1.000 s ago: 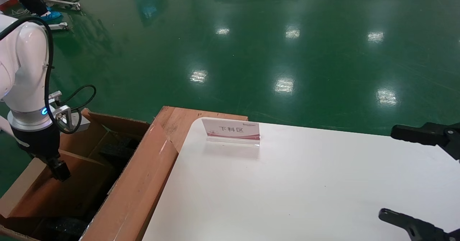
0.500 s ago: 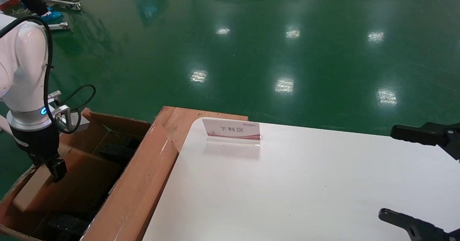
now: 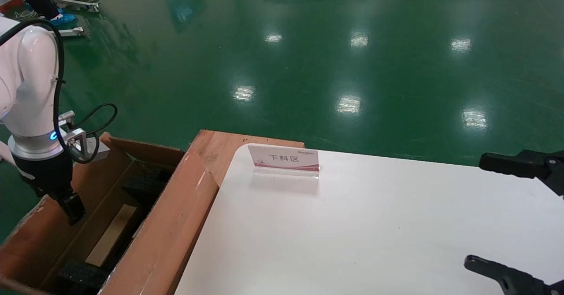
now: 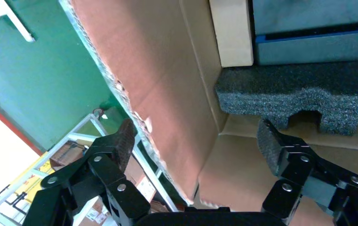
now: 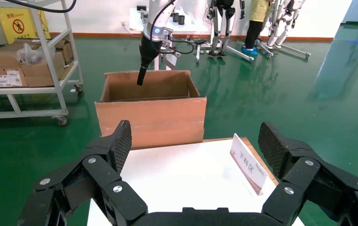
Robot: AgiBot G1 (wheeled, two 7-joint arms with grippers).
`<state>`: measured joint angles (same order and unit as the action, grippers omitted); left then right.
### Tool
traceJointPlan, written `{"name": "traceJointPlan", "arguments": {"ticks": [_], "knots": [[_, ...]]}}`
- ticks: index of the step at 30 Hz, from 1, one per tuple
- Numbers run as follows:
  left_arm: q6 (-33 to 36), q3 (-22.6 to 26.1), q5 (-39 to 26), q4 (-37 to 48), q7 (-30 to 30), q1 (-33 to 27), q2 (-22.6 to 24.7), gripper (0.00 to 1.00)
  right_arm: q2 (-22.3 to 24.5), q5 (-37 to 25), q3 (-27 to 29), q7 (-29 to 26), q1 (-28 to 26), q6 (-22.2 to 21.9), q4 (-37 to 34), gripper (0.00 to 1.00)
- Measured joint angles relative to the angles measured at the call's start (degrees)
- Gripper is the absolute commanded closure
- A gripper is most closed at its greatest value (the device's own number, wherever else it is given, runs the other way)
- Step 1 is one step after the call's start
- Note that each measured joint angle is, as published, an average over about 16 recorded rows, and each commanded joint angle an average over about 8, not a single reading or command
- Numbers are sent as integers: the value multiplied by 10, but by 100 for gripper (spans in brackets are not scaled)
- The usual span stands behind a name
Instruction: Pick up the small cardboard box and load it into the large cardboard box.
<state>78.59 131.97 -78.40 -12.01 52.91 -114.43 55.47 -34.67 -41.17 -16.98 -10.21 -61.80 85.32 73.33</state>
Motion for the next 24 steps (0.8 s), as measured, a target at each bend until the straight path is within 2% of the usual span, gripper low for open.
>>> {"name": "traceJointPlan", "arguments": {"ticks": [10,18,24], "knots": [[-40,-25,24,-88,-45,-65,-27,0,0,0,0,0,0,0,0,0],[-62,-62,65,-247,-81,-149,-101,0,0,0,0,0,0,0,0,0],[-67,-88,88,-353,-97,-191,-151,0,0,0,-1,0,0,0,0,0]]}}
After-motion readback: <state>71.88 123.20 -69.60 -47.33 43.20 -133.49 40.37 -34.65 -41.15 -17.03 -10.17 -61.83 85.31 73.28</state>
